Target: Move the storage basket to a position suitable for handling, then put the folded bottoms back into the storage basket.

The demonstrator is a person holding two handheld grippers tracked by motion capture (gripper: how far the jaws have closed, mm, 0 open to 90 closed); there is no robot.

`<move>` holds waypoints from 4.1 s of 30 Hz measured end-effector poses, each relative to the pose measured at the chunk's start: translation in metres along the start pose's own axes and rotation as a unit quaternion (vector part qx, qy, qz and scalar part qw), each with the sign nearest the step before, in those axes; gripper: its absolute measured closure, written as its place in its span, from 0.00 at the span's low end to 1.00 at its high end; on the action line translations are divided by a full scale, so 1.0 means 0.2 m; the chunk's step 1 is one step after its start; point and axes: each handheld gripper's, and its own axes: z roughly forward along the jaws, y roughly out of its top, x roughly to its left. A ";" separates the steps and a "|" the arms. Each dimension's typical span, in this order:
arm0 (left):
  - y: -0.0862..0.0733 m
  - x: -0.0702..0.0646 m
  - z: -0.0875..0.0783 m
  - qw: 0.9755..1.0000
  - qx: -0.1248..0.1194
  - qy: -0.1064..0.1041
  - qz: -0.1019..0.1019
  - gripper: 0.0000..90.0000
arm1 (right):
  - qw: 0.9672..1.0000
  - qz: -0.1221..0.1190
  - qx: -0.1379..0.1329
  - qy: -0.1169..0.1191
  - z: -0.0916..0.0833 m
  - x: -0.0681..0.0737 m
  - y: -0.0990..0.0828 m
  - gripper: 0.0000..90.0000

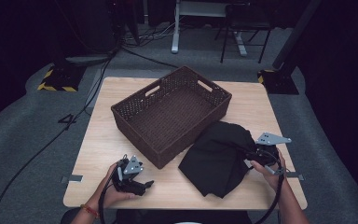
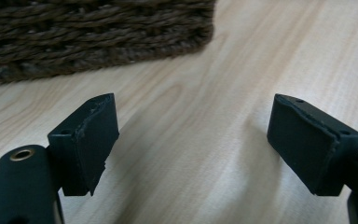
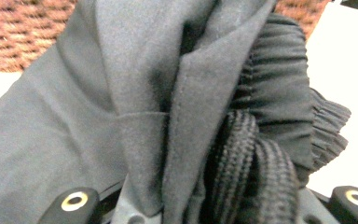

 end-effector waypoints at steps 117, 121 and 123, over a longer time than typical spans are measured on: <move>0.01 0.01 0.01 1.000 -0.001 0.007 -0.009 0.19 | 0.986 -0.093 -0.139 -0.004 0.01 0.22 1.32 0.84; 0.01 0.01 0.00 1.000 0.000 0.007 -0.008 0.19 | 0.987 -0.094 -0.132 -0.002 0.08 0.24 1.34 0.84; 0.01 0.01 0.00 1.000 0.000 0.006 -0.007 0.19 | 0.988 -0.093 -0.124 0.002 0.16 0.26 1.35 0.84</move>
